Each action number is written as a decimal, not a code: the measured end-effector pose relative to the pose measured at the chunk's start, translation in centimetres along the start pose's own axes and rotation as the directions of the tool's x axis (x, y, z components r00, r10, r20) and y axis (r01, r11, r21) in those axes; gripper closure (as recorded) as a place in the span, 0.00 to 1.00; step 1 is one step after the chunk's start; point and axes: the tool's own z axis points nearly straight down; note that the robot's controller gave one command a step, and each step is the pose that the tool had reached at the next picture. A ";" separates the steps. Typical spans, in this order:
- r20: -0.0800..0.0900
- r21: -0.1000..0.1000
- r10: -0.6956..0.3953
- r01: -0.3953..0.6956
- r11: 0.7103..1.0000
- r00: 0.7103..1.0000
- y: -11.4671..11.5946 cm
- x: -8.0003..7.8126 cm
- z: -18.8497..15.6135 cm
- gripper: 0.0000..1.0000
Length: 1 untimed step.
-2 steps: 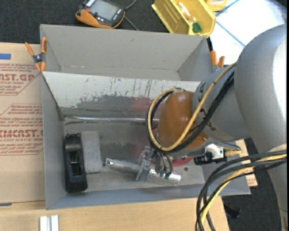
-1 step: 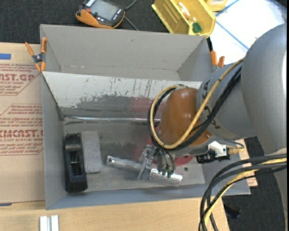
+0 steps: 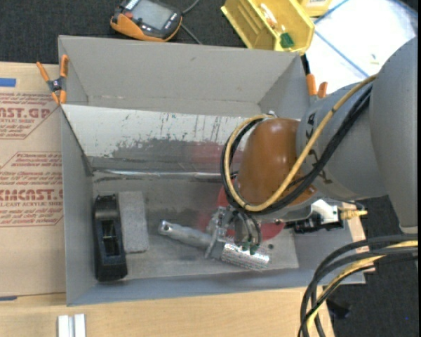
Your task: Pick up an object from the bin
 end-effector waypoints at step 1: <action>0.001 -0.001 0.000 0.000 1.000 1.000 0.0 0.1 -4.3 1.00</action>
Offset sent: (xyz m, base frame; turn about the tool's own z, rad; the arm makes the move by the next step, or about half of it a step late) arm 0.0004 0.0003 0.0367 -0.0001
